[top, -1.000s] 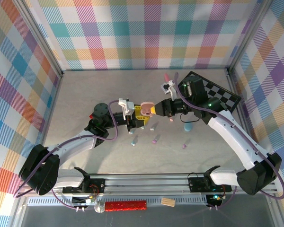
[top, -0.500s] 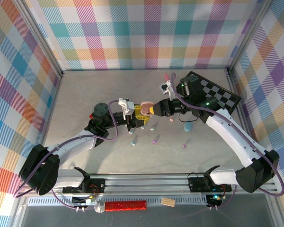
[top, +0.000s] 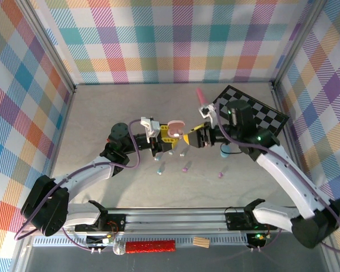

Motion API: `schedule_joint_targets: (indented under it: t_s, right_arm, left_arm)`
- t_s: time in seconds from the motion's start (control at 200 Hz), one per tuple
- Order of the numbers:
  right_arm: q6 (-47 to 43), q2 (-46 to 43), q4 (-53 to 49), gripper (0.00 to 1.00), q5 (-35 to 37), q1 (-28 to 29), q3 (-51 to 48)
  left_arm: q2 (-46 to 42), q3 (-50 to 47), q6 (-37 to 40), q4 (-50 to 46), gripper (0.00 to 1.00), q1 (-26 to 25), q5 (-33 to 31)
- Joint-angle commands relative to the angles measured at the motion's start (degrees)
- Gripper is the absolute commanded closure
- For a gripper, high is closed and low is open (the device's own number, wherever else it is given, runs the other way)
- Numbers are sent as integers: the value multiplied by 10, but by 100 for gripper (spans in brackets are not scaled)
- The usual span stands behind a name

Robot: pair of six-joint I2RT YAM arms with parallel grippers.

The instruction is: Insert the wireless bluetooth earbuds into the charging case

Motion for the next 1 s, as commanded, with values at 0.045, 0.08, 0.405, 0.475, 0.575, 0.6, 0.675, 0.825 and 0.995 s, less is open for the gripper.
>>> schedule_joint_targets:
  t_s: [0.045, 0.08, 0.405, 0.475, 0.575, 0.6, 0.675, 0.825, 0.995]
  right_arm:
    - [4, -70, 141, 40, 2, -28, -118]
    - [12, -81, 162, 40, 9, -37, -143]
    - [109, 56, 85, 43, 225, -93, -155]
    - [156, 111, 89, 43, 233, -99, -147]
    - [221, 178, 145, 43, 236, -100, -154]
    - [234, 193, 164, 44, 234, -100, -157]
    - [270, 232, 208, 44, 232, -100, -162]
    - [297, 289, 247, 44, 226, -100, -162]
    - [310, 325, 272, 44, 214, -100, -171]
  left_arm:
    - [-14, -9, -8, 27, 63, 6, -10]
    - [-15, -14, -15, 37, 63, 9, -11]
    - [-40, -45, -57, 84, 63, 48, -4]
    - [-52, -49, -56, 80, 63, 51, -8]
    - [-69, -55, -58, 80, 63, 52, -8]
    - [-71, -56, -59, 79, 63, 52, -8]
    - [-76, -57, -61, 78, 62, 51, -8]
    - [-84, -62, -71, 86, 62, 52, -6]
    - [-80, -58, -72, 86, 62, 52, -3]
